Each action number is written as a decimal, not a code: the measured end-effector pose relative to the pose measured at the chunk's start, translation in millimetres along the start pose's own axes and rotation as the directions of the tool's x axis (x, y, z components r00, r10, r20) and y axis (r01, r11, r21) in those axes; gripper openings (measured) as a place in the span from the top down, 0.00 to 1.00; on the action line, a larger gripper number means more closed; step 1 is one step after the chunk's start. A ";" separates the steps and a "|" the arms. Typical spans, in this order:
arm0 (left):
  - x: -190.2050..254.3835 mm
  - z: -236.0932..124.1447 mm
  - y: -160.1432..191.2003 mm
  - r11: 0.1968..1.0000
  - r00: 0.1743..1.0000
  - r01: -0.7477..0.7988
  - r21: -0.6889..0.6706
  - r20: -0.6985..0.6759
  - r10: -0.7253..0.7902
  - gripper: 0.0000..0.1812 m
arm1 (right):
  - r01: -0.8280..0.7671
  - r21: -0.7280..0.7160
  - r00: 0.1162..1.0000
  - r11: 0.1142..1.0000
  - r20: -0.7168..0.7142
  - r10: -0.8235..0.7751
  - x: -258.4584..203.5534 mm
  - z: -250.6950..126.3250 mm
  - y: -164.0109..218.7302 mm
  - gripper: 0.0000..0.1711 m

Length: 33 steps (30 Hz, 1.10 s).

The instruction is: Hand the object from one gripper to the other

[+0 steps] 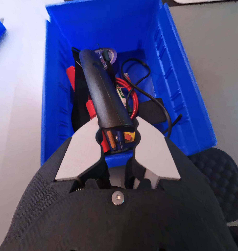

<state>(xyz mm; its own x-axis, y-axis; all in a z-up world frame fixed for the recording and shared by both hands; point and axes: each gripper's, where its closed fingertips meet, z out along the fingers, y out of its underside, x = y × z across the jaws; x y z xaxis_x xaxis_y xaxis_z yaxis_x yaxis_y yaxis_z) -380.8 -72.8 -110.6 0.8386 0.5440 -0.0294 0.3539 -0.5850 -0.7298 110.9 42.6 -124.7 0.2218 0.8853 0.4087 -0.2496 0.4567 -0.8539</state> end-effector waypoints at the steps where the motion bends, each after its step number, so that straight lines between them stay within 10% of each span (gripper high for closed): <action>1: 0.4 -3.0 -1.9 1.000 1.000 -0.002 0.022 -0.009 0.002 0.76 | 0.012 -0.006 1.000 1.000 0.004 -0.012 -1.4 0.4 0.9 0.72; 3: -4.2 -13.0 -13.3 0.989 1.000 -0.023 0.148 0.021 0.020 0.89 | 0.032 -0.016 0.999 0.999 0.012 -0.032 -3.6 1.0 2.5 0.72; 14: 33.0 -29.2 -20.1 0.921 0.985 -0.112 0.373 -0.082 0.153 0.90 | 0.067 -0.036 0.998 0.997 0.014 -0.067 -4.2 1.3 6.1 0.72; 33: 58.6 7.9 7.7 0.943 0.962 -0.240 0.231 -0.078 0.263 0.74 | 0.096 -0.052 0.995 0.994 0.028 -0.095 -7.0 2.3 9.5 0.73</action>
<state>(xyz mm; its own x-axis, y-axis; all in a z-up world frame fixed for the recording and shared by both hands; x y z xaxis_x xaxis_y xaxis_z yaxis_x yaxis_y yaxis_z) -332.2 -40.6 -123.4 0.9317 0.3223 -0.1674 0.0370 -0.5428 -0.8391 104.9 40.9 -134.9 0.2178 0.8402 0.4965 -0.1775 0.5344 -0.8264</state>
